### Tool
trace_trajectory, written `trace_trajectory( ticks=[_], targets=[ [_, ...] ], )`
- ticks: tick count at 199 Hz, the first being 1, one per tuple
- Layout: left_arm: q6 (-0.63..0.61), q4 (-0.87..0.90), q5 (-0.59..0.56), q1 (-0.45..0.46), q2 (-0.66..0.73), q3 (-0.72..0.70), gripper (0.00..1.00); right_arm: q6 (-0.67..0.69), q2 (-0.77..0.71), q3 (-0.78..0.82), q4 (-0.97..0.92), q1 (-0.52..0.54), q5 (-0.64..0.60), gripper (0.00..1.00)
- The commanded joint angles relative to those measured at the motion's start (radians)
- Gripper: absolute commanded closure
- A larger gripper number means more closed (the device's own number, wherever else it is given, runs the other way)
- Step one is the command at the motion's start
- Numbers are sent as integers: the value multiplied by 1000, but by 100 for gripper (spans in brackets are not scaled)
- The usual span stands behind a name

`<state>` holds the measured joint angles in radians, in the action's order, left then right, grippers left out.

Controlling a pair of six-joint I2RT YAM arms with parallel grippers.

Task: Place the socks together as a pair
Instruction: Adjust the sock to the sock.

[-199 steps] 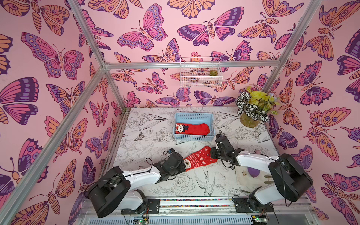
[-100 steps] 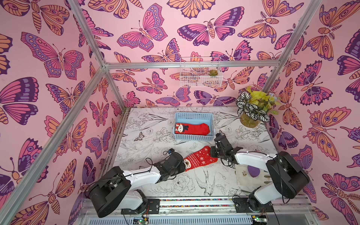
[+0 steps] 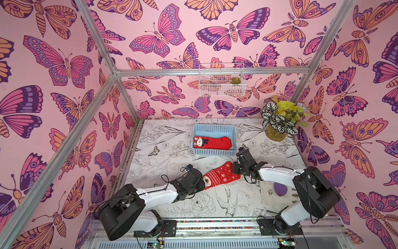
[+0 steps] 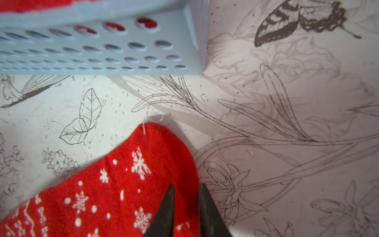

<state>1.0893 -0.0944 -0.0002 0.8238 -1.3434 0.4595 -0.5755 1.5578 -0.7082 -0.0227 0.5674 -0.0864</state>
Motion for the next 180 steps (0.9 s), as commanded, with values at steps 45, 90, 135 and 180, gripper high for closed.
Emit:
trace_trajectory(
  ticks=[45,90,135,180],
  targets=[
    [-6,-7,-2,-6,-12,-7,75,-6,49,-25,-10,4,17,78],
    [-6,-7,0,-6,-15,-5,75,-5,43,-16,13,4,28,83],
    [-9,-19,8,-6,-20,-8,78,-1,22,-1,25,5,25,100],
    [-29,-37,17,-9,21,-11,91,1,-99,62,84,6,28,100]
  ],
)
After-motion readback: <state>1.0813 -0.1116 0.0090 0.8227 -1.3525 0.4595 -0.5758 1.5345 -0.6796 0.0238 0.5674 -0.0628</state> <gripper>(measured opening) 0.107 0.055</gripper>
